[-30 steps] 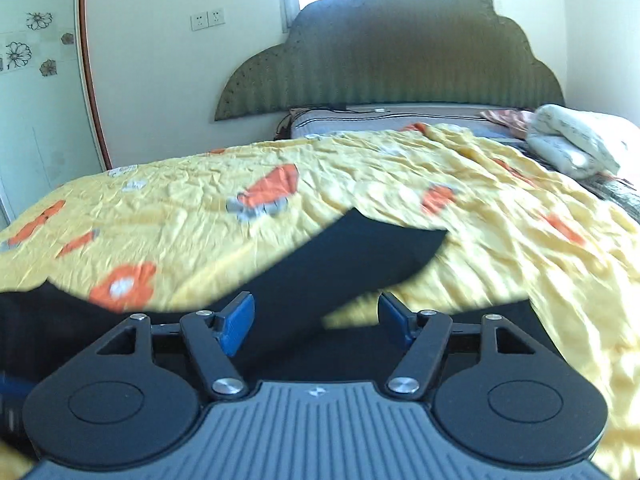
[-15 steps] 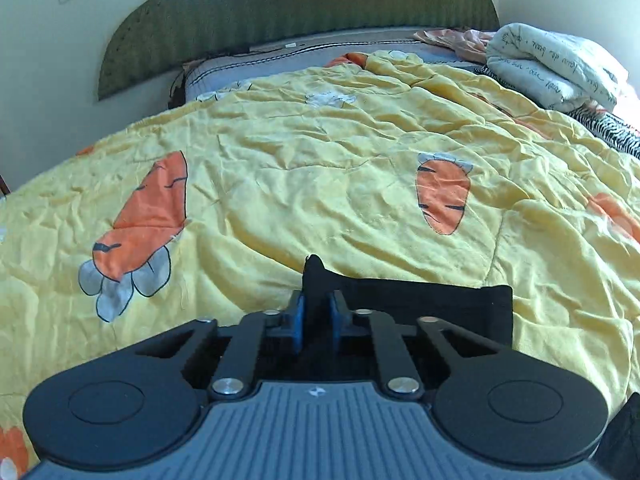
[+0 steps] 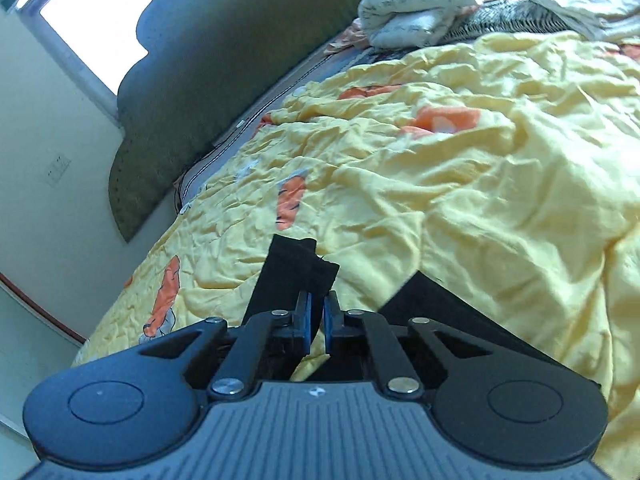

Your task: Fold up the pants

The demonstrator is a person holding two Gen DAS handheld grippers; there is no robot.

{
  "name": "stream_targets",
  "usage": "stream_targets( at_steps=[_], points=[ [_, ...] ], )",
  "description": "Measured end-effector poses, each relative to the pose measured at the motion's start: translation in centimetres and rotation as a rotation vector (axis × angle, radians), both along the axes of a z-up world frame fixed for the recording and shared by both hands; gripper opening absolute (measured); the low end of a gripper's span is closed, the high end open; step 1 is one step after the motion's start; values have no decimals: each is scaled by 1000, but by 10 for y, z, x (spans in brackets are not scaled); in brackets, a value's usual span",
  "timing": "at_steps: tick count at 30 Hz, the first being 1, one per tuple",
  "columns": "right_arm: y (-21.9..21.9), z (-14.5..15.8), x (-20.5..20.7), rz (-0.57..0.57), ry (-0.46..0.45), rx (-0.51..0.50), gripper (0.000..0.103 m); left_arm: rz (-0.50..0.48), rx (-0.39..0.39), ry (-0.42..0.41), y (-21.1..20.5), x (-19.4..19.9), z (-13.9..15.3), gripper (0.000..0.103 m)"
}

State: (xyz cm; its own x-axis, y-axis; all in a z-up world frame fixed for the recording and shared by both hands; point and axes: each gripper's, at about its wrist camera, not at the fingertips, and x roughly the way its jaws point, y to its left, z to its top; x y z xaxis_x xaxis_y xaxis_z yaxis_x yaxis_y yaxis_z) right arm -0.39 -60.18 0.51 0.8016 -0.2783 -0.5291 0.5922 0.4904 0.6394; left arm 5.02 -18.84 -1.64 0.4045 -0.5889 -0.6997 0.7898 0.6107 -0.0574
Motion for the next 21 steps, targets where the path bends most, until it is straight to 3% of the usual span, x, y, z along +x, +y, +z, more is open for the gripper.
stream_targets(
  at_steps=[5, 7, 9, 11, 13, 15, 18, 21],
  points=[
    [-13, -24, -2, 18, -61, 114, 9, 8, 25, -37, -8, -3, 0, 47],
    [-15, -30, 1, 9, -59, 131, 15, 15, 28, -42, -10, -3, 0, 47],
    [-21, -39, 5, 7, -94, 183, 34, 21, 28, -46, -11, -2, 0, 47],
    [-24, -45, 9, -4, -145, 218, 35, 27, 31, -50, -14, -2, -1, 46],
    [-24, -45, 12, -1, -155, 210, 34, 34, 39, -60, -16, -3, -1, 36],
    [-23, -41, 15, -1, -129, 184, 9, 37, 49, -77, -17, -7, 0, 28],
    [-24, -32, 15, -2, -129, 168, 7, 43, 37, -86, -18, -11, 0, 17],
    [-27, -3, 26, 39, -159, 138, 7, 102, 19, -98, -18, -11, 2, 16]
  ],
)
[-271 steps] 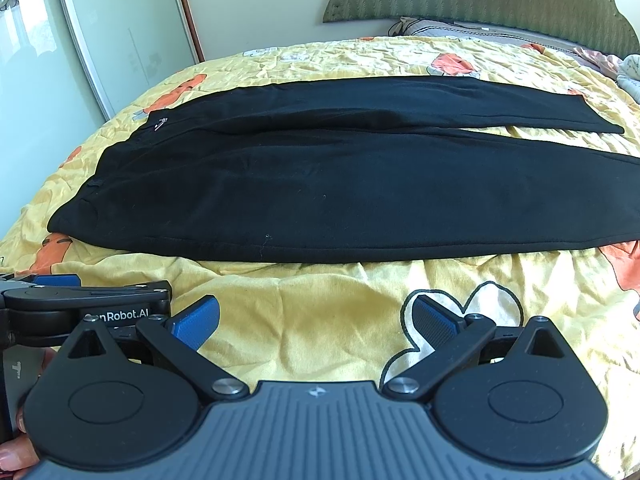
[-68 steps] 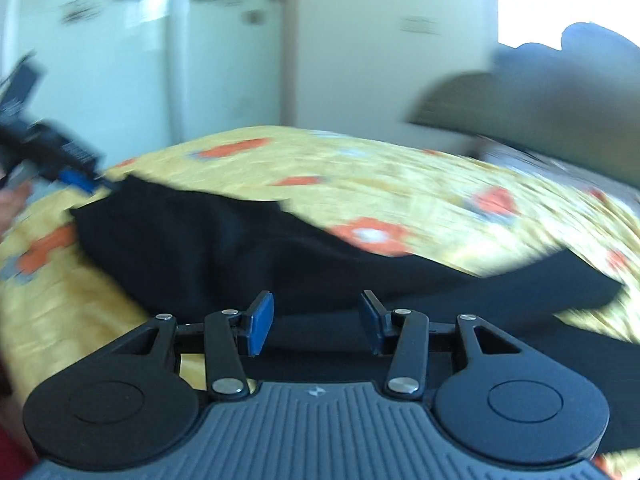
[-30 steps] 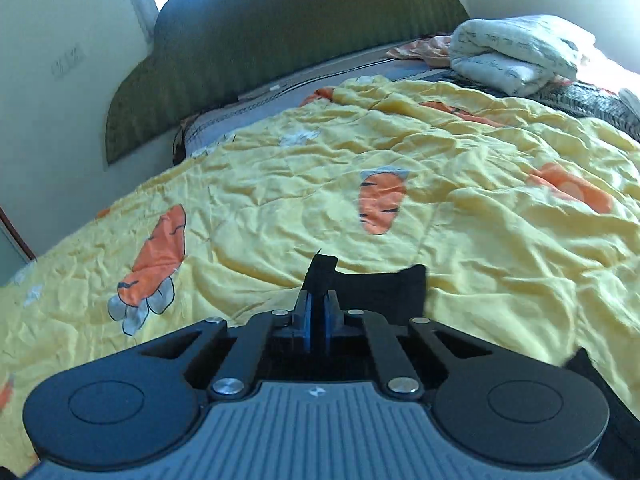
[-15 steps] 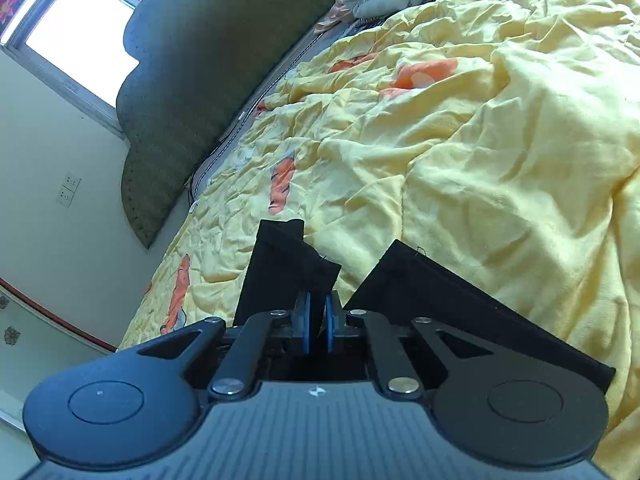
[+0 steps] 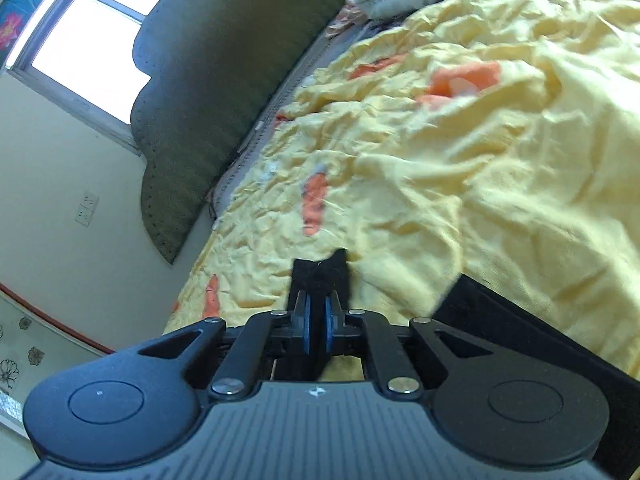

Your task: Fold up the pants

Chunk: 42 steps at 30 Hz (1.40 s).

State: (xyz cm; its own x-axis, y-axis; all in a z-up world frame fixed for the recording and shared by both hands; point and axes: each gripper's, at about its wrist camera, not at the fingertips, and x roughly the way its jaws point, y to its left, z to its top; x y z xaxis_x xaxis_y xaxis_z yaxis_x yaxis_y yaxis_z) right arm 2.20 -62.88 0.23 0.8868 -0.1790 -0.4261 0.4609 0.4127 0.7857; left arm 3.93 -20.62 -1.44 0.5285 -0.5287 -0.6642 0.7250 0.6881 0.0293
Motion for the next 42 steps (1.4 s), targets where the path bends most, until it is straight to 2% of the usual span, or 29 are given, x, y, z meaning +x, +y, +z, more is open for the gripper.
stream_targets(
  at_steps=[2, 4, 6, 7, 8, 11, 12, 13, 15, 17, 19, 21, 23, 26, 29, 32, 33, 34, 35, 36, 39, 42],
  points=[
    [5, 35, 4, 32, -65, -75, 7, 70, -36, -36, 3, 0, 6, 16],
    [14, 69, -5, 49, -170, -154, 7, 108, -65, -70, 8, -2, 16, 12],
    [21, 92, -30, 22, -240, -228, 6, 68, -64, -66, 9, -4, 22, 11],
    [22, 94, -47, -8, -241, -237, 6, 27, -47, -56, 8, -7, 22, 11],
    [21, 90, -64, -46, -218, -238, 7, -5, -27, -52, 8, -12, 19, 11],
    [16, 52, -110, -156, -20, -248, 7, -60, 44, -98, 2, -28, 4, 11],
    [11, 37, -122, -173, 25, -213, 7, -68, 64, -115, -1, -33, 0, 11],
    [6, 17, -132, -181, 44, -148, 7, -71, 78, -126, -2, -36, -5, 11],
    [3, -1, -141, -142, 22, -69, 10, -75, 84, -133, -3, -38, -8, 11],
    [12, -1, -131, -72, 24, -81, 10, -71, 88, -137, -4, -39, -9, 11],
    [19, 8, -109, -15, 31, -104, 19, -65, 87, -133, -5, -38, -9, 12],
    [26, 19, -80, 37, 49, -149, 43, -63, 90, -133, -5, -38, -11, 17],
    [39, 29, -43, 106, 95, -224, 56, -63, 90, -135, -5, -38, -12, 21],
    [58, 32, 16, 173, 233, -351, 57, -68, 95, -144, -7, -40, -13, 23],
    [62, 19, 70, 145, 391, -380, 57, -73, 94, -147, -7, -40, -14, 23],
    [61, -1, 103, 109, 497, -386, 57, -77, 89, -144, -6, -39, -14, 23],
    [63, -5, 109, 104, 513, -433, 57, -80, 88, -144, -7, -38, -14, 23],
    [67, -5, 107, 108, 523, -490, 51, -82, 87, -142, -6, -38, -14, 23],
    [69, -5, 106, 108, 528, -518, 26, -82, 83, -137, -6, -38, -13, 23],
    [67, -5, 102, 106, 508, -520, 8, -82, 77, -131, -5, -37, -13, 23],
    [52, 1, 64, 38, 352, -394, 6, -77, 59, -113, -2, -35, -13, 23],
    [41, 7, 7, -37, 209, -289, 6, -88, 62, -124, -1, -37, -12, 13]
  ],
)
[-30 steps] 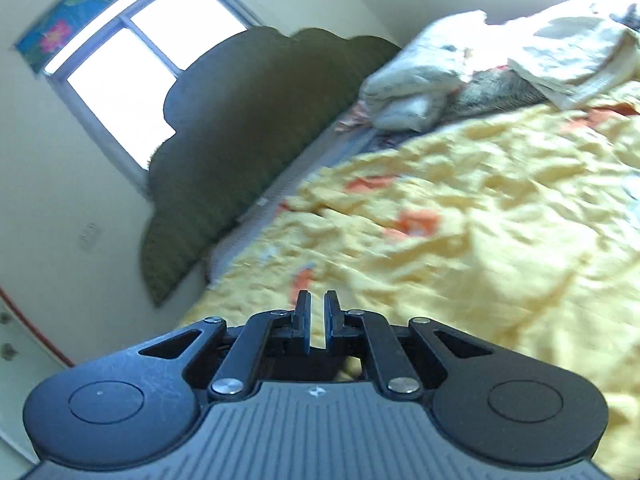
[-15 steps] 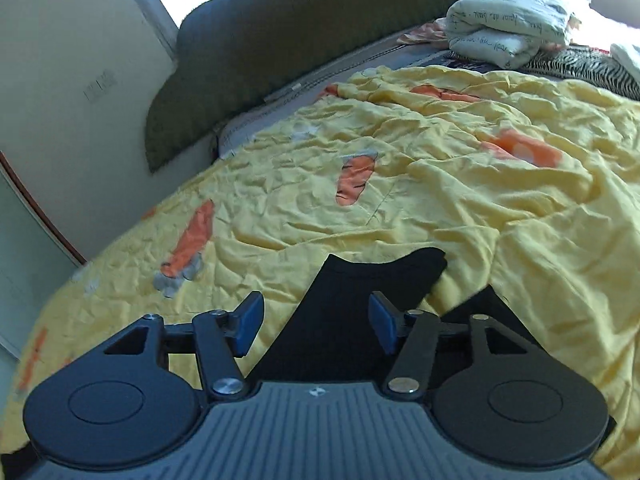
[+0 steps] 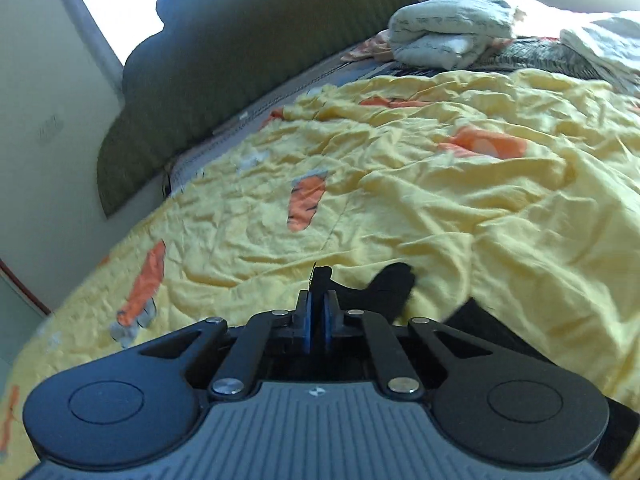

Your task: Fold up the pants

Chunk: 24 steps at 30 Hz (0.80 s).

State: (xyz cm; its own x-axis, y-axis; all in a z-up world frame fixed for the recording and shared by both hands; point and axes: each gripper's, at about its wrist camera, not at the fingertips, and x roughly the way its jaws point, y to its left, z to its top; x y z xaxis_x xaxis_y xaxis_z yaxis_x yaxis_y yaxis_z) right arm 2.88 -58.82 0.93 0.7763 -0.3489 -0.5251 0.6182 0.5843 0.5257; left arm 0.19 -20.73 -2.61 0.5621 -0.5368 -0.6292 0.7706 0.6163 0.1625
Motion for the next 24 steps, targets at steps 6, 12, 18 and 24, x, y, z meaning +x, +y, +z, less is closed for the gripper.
stream_targets(
  at_steps=[6, 12, 18, 24],
  points=[
    [-21, -20, -112, -93, -116, 176, 7, -23, 19, -42, -3, -8, -3, 13],
    [-32, -59, -132, -86, -236, 404, 39, -22, 40, -66, -7, -11, -5, 22],
    [-29, -51, -108, -58, -257, 355, 61, -17, 43, -75, -10, -13, -5, 22],
    [-37, -45, -86, -66, -179, 313, 5, 14, 19, -84, -8, -6, -1, 8]
  ],
)
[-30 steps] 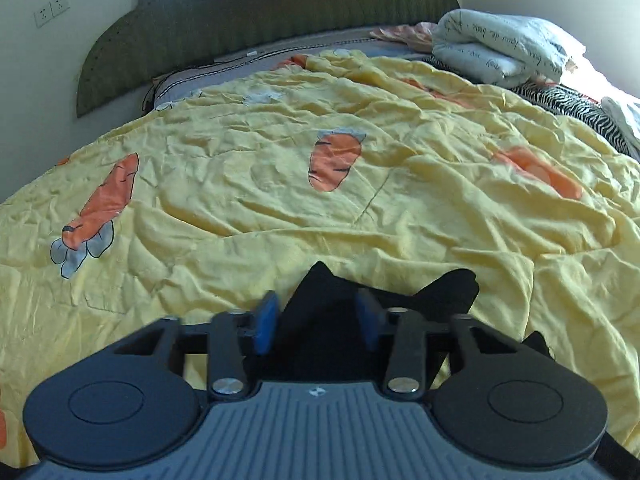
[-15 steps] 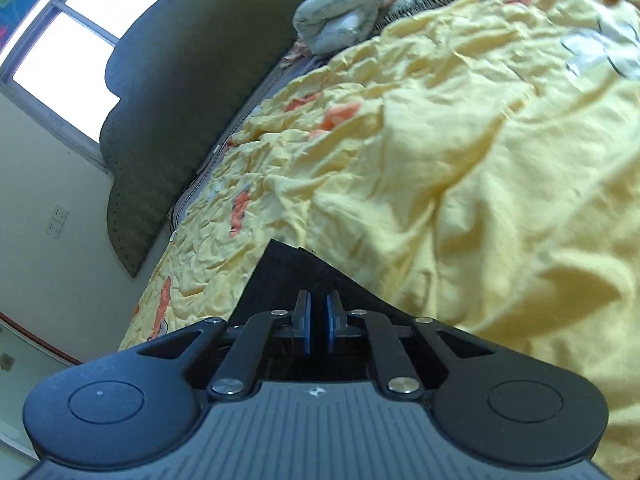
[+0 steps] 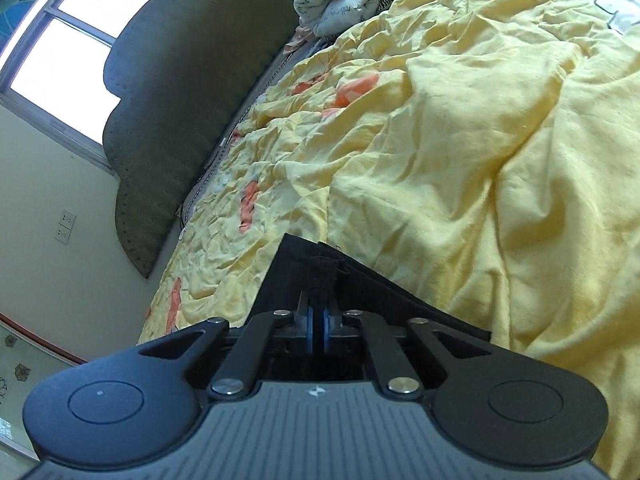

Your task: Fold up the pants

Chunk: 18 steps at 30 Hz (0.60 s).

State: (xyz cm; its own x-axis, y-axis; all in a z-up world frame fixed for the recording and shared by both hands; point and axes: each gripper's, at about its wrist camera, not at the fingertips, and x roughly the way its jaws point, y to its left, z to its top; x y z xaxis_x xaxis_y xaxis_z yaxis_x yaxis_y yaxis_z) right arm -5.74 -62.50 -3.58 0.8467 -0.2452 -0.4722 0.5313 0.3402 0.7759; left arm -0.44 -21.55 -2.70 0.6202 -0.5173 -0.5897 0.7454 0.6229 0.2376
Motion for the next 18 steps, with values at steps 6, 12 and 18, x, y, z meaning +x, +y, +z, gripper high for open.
stream_targets(
  at_steps=[6, 12, 18],
  points=[
    [16, 45, -32, -7, -6, -200, 5, -108, 4, -78, 7, -19, 11, 8],
    [11, -4, -60, -23, 111, -100, 5, -139, 96, -118, -3, -28, -13, 9],
    [24, 14, -55, -96, 215, -232, 24, -148, 85, -93, 8, -25, -1, 35]
  ],
)
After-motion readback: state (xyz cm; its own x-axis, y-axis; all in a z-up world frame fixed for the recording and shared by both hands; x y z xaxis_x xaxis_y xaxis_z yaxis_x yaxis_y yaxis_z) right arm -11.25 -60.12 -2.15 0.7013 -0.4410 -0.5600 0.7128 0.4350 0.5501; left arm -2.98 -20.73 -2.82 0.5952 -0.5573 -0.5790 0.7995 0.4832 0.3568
